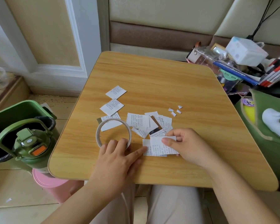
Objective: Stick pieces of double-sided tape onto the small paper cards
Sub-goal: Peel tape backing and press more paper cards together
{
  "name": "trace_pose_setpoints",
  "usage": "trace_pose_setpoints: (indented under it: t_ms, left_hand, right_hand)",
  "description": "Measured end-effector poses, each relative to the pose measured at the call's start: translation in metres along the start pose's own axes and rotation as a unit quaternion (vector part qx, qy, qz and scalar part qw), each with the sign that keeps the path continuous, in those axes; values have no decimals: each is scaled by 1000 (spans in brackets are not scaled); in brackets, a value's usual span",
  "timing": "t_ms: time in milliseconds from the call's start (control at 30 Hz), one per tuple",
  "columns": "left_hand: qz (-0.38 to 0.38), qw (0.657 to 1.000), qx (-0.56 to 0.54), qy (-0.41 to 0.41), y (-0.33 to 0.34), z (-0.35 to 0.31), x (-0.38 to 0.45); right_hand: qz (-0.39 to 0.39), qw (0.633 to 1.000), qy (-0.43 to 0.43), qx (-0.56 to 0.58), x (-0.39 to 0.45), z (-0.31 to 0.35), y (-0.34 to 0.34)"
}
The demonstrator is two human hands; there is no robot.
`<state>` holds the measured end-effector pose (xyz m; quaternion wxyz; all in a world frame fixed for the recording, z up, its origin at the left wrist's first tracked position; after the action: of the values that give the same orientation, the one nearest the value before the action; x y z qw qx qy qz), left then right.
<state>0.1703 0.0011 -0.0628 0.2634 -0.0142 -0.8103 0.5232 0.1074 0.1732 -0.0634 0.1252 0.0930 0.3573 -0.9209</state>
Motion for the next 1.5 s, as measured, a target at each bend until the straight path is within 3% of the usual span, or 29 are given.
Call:
trace_pose_setpoints:
  t_ms: [300,567,1500]
  left_hand:
    - [10,1000,-14,-5,1,1,0]
    - [12,999,-34,-15,-2,3,-2]
    - [-8,1000,-24,13,-3,-4,0]
  right_hand:
    - [-100,985,6,-141,1,9,11]
    - [-114,978,17,-176,3,10,15]
    - [-138,976,14,-165,-22,10,17]
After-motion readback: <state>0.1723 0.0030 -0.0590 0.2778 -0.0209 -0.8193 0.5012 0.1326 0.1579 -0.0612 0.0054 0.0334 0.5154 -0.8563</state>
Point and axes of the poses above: each hand's wrist, its own x-axis towards the middle knuckle, its own y-axis out of the palm, z = x × y, the point moved 9 cm from there along x, towards the middle knuckle, and after that the axes turned 8 degrees about -x, right-handed, at the moved point
